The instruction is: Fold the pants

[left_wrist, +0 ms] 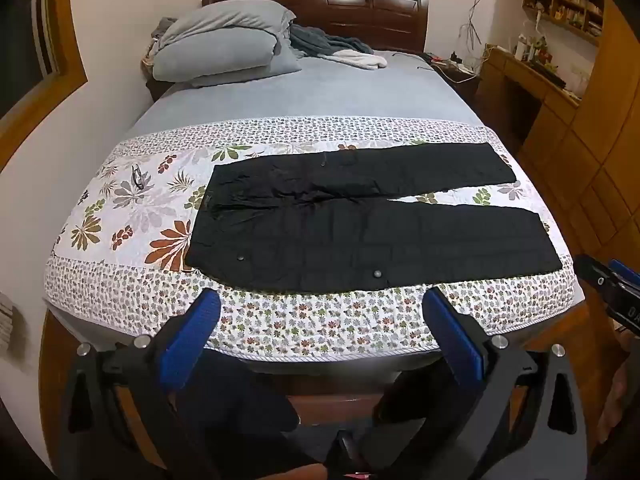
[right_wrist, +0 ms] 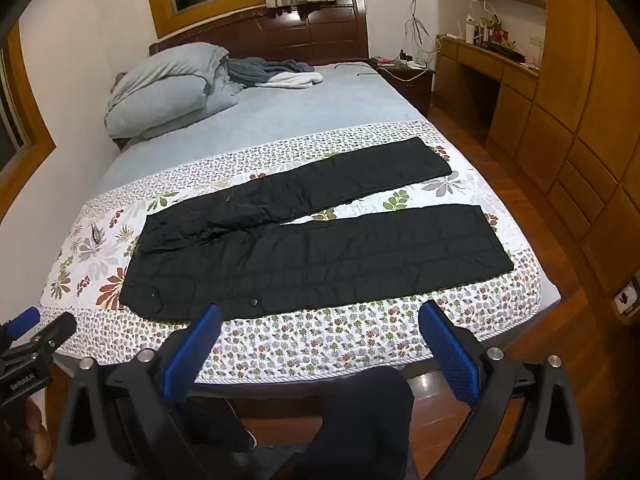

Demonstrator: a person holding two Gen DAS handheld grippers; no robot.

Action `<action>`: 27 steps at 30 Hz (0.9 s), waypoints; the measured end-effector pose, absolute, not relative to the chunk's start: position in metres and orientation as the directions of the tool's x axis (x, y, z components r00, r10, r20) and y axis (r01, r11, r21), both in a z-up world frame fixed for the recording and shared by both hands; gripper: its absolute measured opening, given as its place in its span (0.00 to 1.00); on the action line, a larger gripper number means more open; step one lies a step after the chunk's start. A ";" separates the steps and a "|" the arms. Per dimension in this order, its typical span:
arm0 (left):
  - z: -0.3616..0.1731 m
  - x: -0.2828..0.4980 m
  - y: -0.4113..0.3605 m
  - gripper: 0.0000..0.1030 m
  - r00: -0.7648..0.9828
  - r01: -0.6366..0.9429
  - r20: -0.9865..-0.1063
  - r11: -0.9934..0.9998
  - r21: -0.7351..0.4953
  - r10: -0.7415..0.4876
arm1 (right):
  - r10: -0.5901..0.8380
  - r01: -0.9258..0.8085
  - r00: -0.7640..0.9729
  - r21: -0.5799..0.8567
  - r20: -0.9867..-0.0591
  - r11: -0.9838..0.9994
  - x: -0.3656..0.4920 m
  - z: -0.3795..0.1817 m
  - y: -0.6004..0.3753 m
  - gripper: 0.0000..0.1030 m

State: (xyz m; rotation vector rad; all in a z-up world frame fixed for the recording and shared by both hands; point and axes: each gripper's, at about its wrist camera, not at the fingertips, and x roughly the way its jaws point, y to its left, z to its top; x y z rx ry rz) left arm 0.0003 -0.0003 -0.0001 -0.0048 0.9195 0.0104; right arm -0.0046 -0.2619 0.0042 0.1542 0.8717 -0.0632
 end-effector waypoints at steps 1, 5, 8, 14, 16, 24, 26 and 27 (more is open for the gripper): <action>0.000 0.001 0.000 0.97 0.606 -0.011 -0.796 1.000 0.002 0.008 | 0.007 0.118 0.641 0.108 -0.767 0.987 -0.005 0.004 -0.262 0.97; -0.001 0.003 0.000 0.97 0.604 -0.015 -0.797 1.000 0.002 0.011 | 0.006 0.118 0.639 0.106 -0.769 0.987 -0.005 0.005 -0.262 0.97; 0.000 0.000 -0.001 0.97 0.609 -0.009 -0.793 1.000 0.002 0.007 | 0.004 0.119 0.639 0.104 -0.769 0.987 -0.005 0.005 -0.262 0.97; 0.001 0.000 -0.001 0.97 0.610 -0.010 -0.792 1.000 0.000 0.006 | 0.006 0.117 0.639 0.105 -0.769 0.987 -0.005 0.005 -0.261 0.97; 0.001 0.000 0.000 0.97 0.610 -0.009 -0.792 1.000 0.002 0.007 | 0.005 0.119 0.638 0.105 -0.770 0.987 -0.004 0.004 -0.262 0.97; 0.002 0.000 -0.001 0.97 0.611 -0.010 -0.792 1.000 0.001 0.007 | 0.005 0.119 0.639 0.105 -0.769 0.987 -0.004 0.004 -0.262 0.97; 0.003 0.000 0.000 0.97 0.612 -0.010 -0.791 1.000 0.003 0.009 | 0.006 0.119 0.639 0.106 -0.769 0.987 -0.004 0.004 -0.262 0.97; 0.005 0.000 0.001 0.97 0.612 -0.010 -0.791 1.000 0.003 0.009 | 0.007 0.118 0.639 0.106 -0.769 0.987 -0.004 0.004 -0.262 0.97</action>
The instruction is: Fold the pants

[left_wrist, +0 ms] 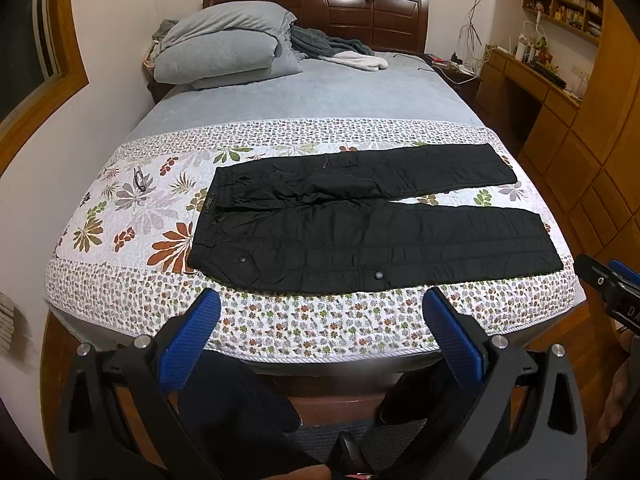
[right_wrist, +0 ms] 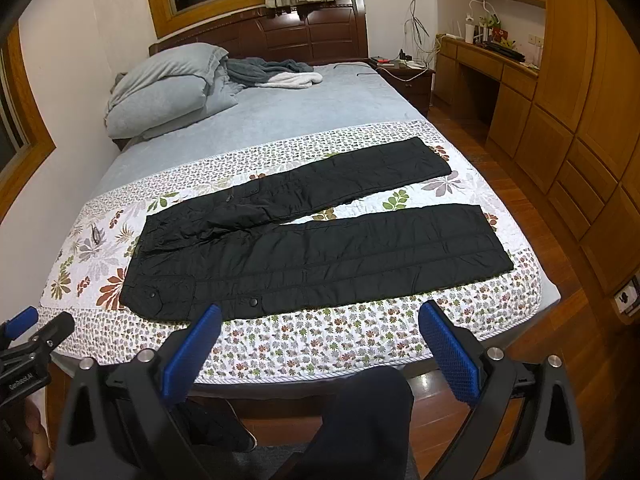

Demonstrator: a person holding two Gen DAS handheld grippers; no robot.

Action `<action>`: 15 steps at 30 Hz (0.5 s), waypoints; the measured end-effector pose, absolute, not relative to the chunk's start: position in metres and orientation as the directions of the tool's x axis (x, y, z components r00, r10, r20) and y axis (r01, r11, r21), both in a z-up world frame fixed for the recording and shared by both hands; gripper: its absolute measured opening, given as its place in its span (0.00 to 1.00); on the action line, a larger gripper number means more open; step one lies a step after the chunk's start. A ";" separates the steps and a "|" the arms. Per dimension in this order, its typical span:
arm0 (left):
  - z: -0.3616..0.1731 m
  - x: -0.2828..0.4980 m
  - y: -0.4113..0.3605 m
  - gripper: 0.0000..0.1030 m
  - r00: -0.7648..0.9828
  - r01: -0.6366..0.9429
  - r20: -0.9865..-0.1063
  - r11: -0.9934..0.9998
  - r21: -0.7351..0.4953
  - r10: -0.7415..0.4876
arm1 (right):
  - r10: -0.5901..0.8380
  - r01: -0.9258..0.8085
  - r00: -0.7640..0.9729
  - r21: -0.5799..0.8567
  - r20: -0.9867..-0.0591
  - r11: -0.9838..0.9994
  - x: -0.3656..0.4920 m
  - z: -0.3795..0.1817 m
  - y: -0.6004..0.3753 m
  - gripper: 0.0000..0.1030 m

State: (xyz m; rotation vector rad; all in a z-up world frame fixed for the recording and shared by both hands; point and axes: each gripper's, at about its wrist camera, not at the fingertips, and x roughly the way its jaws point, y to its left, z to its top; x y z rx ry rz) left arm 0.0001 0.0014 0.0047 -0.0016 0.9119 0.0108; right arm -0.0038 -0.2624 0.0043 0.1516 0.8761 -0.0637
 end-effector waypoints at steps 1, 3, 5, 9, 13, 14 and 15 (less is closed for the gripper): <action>0.006 0.000 0.002 0.97 0.613 -0.010 -0.790 1.000 0.003 0.009 | 0.007 0.117 0.639 0.106 -0.769 0.988 -0.004 0.004 -0.262 0.97; 0.006 -0.001 0.002 0.97 0.615 -0.012 -0.789 1.000 0.004 0.011 | 0.008 0.115 0.640 0.107 -0.768 0.988 -0.004 0.005 -0.262 0.97; 0.007 -0.001 0.004 0.97 0.615 -0.014 -0.788 1.000 0.005 0.012 | 0.009 0.114 0.642 0.106 -0.767 0.988 -0.003 0.005 -0.260 0.97; 0.007 -0.002 0.004 0.97 0.617 -0.013 -0.787 1.000 0.006 0.013 | 0.009 0.113 0.643 0.107 -0.766 0.988 -0.001 0.006 -0.258 0.97; 0.007 -0.001 0.006 0.97 0.618 -0.013 -0.786 1.000 0.005 0.012 | 0.008 0.115 0.643 0.107 -0.766 0.988 -0.002 0.006 -0.259 0.97; 0.007 -0.001 0.005 0.97 0.618 -0.013 -0.786 1.000 0.006 0.013 | 0.008 0.115 0.642 0.107 -0.766 0.988 -0.002 0.006 -0.259 0.97; 0.007 -0.001 0.006 0.97 0.619 -0.013 -0.785 1.000 0.007 0.013 | 0.009 0.114 0.643 0.108 -0.766 0.988 -0.002 0.006 -0.259 0.97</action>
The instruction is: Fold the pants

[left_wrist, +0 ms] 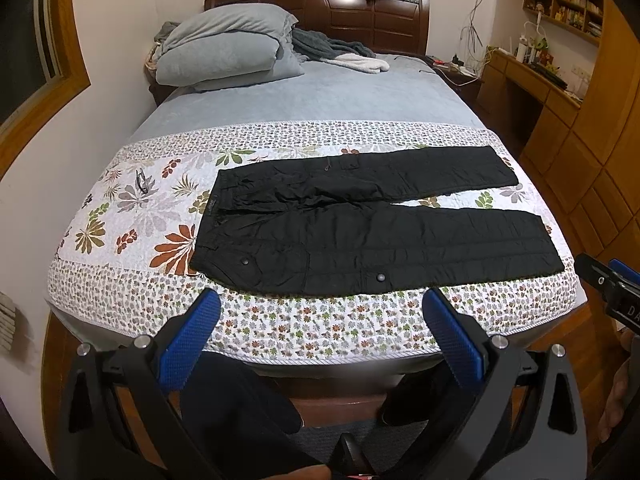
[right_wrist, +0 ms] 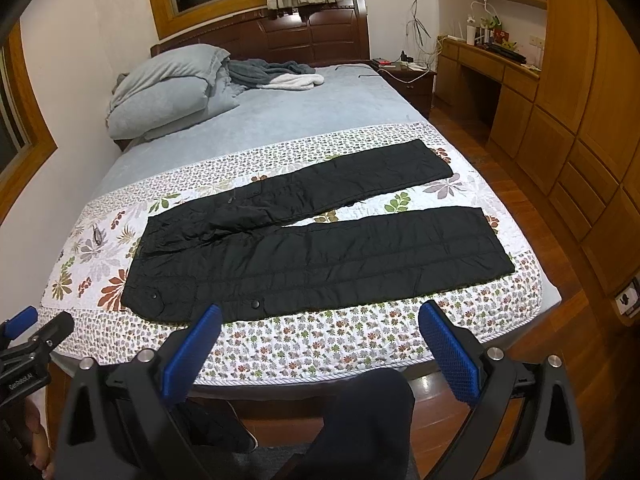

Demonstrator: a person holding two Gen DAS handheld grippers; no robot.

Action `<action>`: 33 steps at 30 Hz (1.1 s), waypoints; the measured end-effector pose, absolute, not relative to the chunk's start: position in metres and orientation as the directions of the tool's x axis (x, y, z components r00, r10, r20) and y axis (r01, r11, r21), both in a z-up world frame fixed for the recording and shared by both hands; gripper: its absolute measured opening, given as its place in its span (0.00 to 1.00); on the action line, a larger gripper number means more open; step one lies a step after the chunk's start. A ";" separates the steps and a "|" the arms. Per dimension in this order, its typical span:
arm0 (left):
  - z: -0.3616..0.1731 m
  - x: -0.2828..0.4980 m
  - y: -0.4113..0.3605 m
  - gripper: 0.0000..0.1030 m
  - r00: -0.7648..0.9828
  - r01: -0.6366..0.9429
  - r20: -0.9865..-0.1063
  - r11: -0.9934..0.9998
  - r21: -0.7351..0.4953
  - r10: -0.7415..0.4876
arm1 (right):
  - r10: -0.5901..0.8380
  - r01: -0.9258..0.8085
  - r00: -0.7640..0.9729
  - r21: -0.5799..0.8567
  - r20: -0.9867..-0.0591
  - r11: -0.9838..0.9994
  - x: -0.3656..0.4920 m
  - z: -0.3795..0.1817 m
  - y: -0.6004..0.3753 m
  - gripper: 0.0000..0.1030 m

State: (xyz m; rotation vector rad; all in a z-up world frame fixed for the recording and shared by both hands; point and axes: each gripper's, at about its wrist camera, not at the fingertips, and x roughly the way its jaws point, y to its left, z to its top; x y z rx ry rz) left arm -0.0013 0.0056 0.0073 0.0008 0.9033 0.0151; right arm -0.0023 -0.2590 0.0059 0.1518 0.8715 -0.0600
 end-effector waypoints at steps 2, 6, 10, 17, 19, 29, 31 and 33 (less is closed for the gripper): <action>0.008 -0.001 0.006 0.97 0.620 -0.012 -0.784 1.000 0.008 0.013 | 0.008 0.115 0.643 0.107 -0.766 0.988 -0.002 0.006 -0.259 0.97; 0.009 -0.001 0.004 0.97 0.622 -0.012 -0.783 1.000 0.010 0.015 | 0.007 0.115 0.644 0.106 -0.765 0.988 -0.003 0.006 -0.258 0.97; 0.009 -0.001 0.003 0.97 0.622 -0.011 -0.783 1.000 0.011 0.015 | 0.005 0.116 0.645 0.105 -0.765 0.988 -0.004 0.007 -0.259 0.97; 0.010 -0.002 0.003 0.97 0.625 -0.013 -0.780 1.000 0.013 0.019 | 0.006 0.117 0.644 0.106 -0.765 0.987 -0.005 0.008 -0.260 0.97; 0.009 -0.002 0.002 0.97 0.625 -0.015 -0.780 1.000 0.013 0.020 | 0.008 0.117 0.644 0.109 -0.765 0.987 -0.005 0.008 -0.261 0.97; 0.009 -0.003 0.003 0.97 0.626 -0.015 -0.780 1.000 0.015 0.021 | 0.007 0.118 0.642 0.108 -0.766 0.987 -0.005 0.008 -0.261 0.97; 0.009 -0.003 0.003 0.97 0.625 -0.014 -0.781 1.000 0.013 0.019 | 0.006 0.119 0.641 0.108 -0.767 0.987 -0.005 0.008 -0.262 0.97; 0.009 -0.003 0.004 0.97 0.625 -0.013 -0.781 1.000 0.014 0.019 | 0.006 0.119 0.642 0.107 -0.767 0.987 -0.005 0.008 -0.262 0.97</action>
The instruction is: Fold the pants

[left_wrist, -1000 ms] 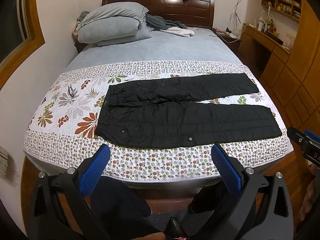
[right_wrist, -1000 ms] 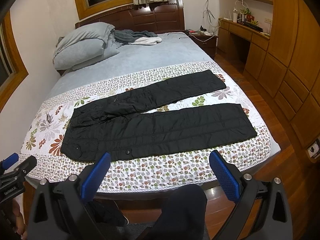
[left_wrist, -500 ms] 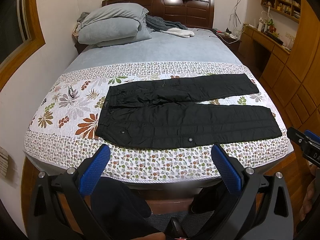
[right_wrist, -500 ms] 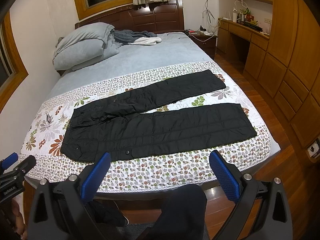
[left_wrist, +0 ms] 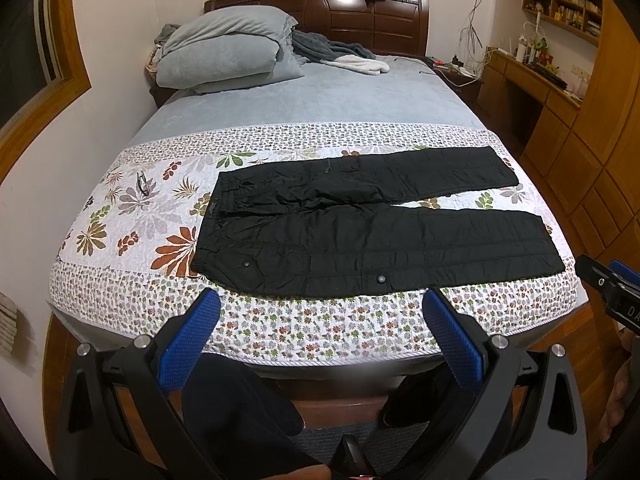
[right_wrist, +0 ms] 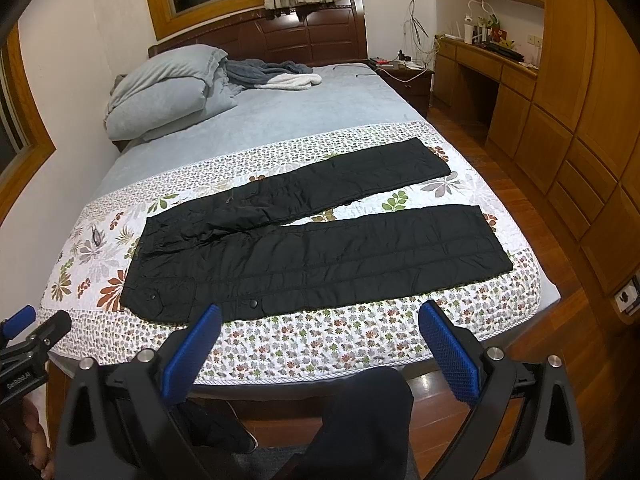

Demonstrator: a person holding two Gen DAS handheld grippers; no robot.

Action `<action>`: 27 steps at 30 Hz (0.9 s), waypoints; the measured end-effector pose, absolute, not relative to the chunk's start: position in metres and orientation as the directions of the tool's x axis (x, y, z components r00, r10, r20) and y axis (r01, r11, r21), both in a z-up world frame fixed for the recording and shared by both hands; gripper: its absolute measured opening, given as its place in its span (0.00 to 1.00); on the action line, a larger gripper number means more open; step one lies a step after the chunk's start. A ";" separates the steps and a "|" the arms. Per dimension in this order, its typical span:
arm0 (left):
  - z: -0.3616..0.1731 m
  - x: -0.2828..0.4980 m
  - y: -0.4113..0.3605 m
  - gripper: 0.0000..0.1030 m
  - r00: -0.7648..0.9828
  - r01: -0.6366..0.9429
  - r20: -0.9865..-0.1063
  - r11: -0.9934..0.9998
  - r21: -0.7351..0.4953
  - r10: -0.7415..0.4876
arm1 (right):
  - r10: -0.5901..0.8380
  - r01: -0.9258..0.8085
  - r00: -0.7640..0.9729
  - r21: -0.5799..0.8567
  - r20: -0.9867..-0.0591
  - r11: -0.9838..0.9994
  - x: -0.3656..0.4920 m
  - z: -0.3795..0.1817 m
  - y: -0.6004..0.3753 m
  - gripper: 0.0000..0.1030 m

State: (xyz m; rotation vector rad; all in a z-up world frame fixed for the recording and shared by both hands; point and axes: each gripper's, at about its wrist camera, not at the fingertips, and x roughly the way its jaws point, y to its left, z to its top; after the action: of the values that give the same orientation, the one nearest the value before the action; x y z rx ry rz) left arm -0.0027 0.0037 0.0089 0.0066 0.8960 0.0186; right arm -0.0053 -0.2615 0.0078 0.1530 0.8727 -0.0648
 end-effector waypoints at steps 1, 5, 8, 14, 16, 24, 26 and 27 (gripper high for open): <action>0.009 -0.003 0.004 0.97 0.624 -0.014 -0.781 1.000 0.012 0.018 | 0.006 0.119 0.642 0.108 -0.767 0.987 -0.005 0.008 -0.262 0.97; 0.009 -0.002 0.003 0.97 0.624 -0.013 -0.782 1.000 0.012 0.018 | 0.007 0.118 0.642 0.108 -0.767 0.987 -0.005 0.008 -0.262 0.97; 0.009 -0.002 0.003 0.97 0.624 -0.013 -0.781 1.000 0.013 0.019 | 0.008 0.118 0.640 0.109 -0.768 0.987 -0.005 0.008 -0.262 0.97; 0.008 -0.002 0.004 0.97 0.622 -0.014 -0.782 1.000 0.013 0.019 | 0.007 0.119 0.640 0.107 -0.768 0.987 -0.006 0.006 -0.265 0.97; 0.008 -0.002 0.004 0.97 0.623 -0.014 -0.782 1.000 0.013 0.019 | 0.008 0.118 0.639 0.108 -0.769 0.987 -0.006 0.006 -0.265 0.97; 0.000 -0.001 0.008 0.97 0.614 -0.003 -0.789 1.000 -0.007 -0.003 | -0.001 0.121 0.636 0.098 -0.772 0.988 -0.004 0.004 -0.263 0.97; -0.006 0.002 0.012 0.97 0.609 0.022 -0.791 0.999 -0.049 -0.053 | -0.003 0.120 0.642 0.096 -0.767 0.988 -0.004 0.004 -0.264 0.97; -0.009 0.004 0.014 0.97 0.599 0.034 -0.796 0.996 -0.077 -0.082 | -0.004 0.121 0.643 0.097 -0.766 0.988 -0.004 0.005 -0.265 0.97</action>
State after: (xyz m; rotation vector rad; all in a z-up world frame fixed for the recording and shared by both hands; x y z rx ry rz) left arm 0.0044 0.0145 -0.0092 -0.0556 0.9261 -0.0671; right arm -0.0036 -0.2645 0.0047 0.1438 0.8699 -0.0713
